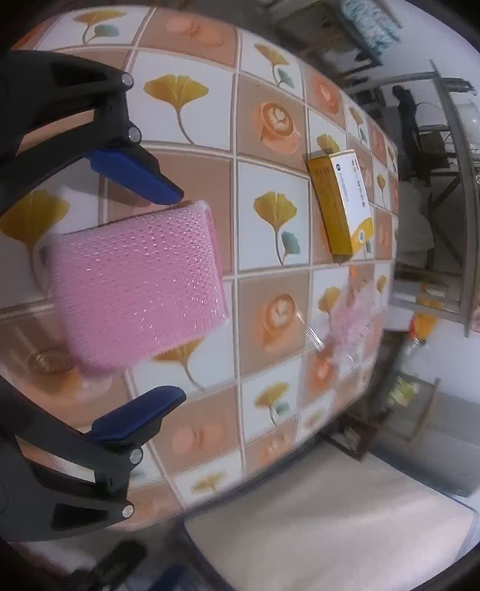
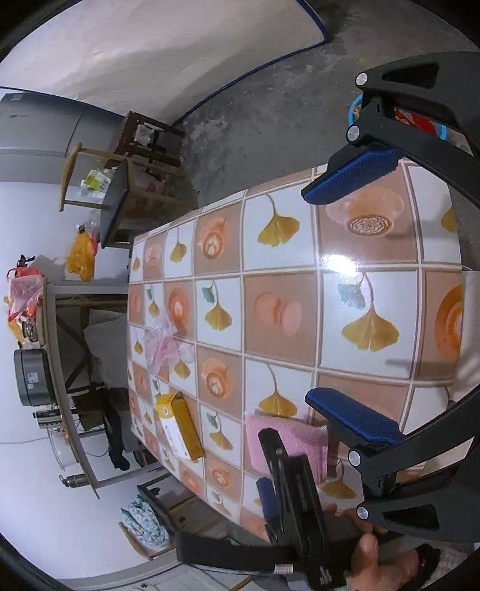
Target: Collect trash
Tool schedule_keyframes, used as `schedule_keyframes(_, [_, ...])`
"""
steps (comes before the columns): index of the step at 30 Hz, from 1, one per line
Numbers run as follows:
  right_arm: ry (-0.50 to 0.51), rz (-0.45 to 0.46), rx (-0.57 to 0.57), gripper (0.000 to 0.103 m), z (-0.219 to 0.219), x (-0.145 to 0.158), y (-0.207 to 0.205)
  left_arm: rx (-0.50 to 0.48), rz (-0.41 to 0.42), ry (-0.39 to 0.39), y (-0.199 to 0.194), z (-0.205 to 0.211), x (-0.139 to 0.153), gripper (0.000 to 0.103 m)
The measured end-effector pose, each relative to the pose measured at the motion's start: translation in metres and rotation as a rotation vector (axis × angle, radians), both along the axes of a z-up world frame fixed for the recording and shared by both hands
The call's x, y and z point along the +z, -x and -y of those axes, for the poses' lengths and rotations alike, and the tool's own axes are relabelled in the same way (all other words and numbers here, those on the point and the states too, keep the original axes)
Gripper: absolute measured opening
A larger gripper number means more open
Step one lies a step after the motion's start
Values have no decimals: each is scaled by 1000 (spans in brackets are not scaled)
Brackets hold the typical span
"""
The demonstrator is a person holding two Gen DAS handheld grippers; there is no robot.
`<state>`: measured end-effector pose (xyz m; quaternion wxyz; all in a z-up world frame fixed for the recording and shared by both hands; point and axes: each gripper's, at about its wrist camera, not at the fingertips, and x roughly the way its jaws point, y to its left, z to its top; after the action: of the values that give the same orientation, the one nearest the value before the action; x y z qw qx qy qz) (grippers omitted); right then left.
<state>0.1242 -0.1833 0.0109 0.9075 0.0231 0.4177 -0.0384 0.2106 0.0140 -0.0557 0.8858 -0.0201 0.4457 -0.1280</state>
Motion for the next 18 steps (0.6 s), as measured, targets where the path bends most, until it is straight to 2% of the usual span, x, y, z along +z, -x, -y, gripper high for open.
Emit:
schedule_keyframes(6, [-36,-15,-14,96,14,-6,1,20,-18,-113,-5,14,-19,95])
schedule_keyframes(11, [-50,-17,-18,96,22,-9,-1,37,-25,-168,-6,14,-28,95])
schedule_keyframes(18, [-50,-14,-15,96,24,-12,-5,0,-16,-168,-8,9,-28,95])
